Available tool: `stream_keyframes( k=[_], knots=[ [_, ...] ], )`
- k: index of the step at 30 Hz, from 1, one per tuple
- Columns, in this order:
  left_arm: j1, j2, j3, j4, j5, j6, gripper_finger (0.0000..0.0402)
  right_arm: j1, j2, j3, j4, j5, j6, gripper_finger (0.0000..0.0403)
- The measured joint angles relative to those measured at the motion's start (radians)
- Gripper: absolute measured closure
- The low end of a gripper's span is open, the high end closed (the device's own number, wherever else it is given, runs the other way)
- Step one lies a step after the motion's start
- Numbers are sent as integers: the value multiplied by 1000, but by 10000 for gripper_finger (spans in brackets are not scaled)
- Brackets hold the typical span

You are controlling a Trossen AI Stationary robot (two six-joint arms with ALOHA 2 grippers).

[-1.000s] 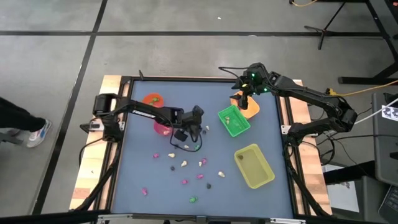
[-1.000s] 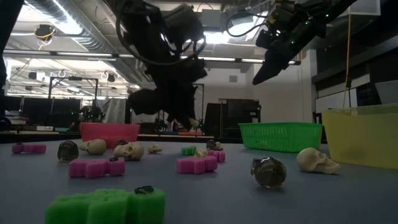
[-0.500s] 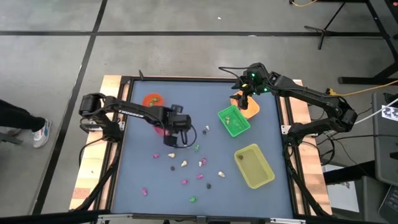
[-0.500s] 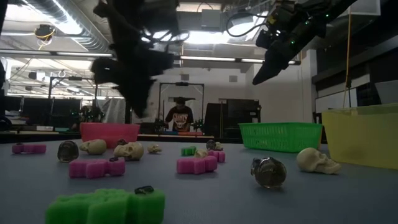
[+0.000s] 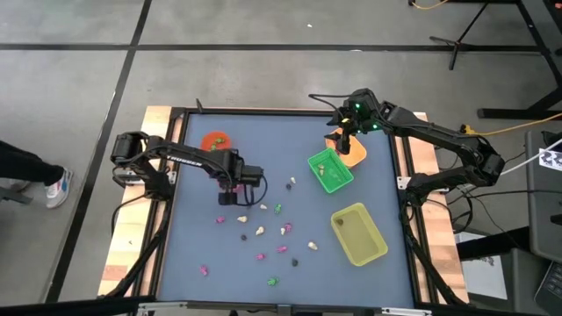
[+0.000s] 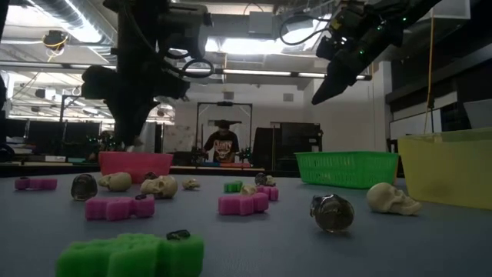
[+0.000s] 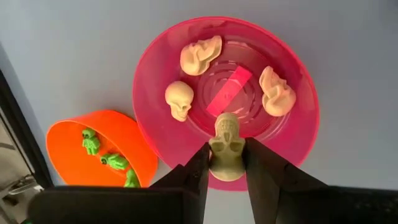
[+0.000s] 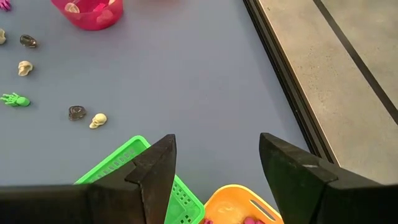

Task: Sort Halloween decoration
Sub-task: Put the white skull toy into the pink bin, then put the pink skeleton toy into the yellow bin

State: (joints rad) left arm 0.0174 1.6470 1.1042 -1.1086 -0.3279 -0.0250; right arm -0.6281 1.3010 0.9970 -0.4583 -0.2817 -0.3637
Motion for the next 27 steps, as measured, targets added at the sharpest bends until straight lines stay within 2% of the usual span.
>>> stream_keyframes(
  k=[4, 16, 23, 27],
  knots=[
    [0, 0, 0, 0, 0, -3, 325, 0, 0, 0, 0, 0, 0, 173],
    [2, 0, 0, 0, -5, -52, 222, 0, 0, 0, 0, 0, 0, 173],
    [2, 0, 0, -3, -5, -53, 212, 0, 0, 0, 0, 0, 0, 173],
    [2, 0, 0, -29, -4, -110, 212, 0, 0, 0, 0, 0, 0, 173]
  ],
)
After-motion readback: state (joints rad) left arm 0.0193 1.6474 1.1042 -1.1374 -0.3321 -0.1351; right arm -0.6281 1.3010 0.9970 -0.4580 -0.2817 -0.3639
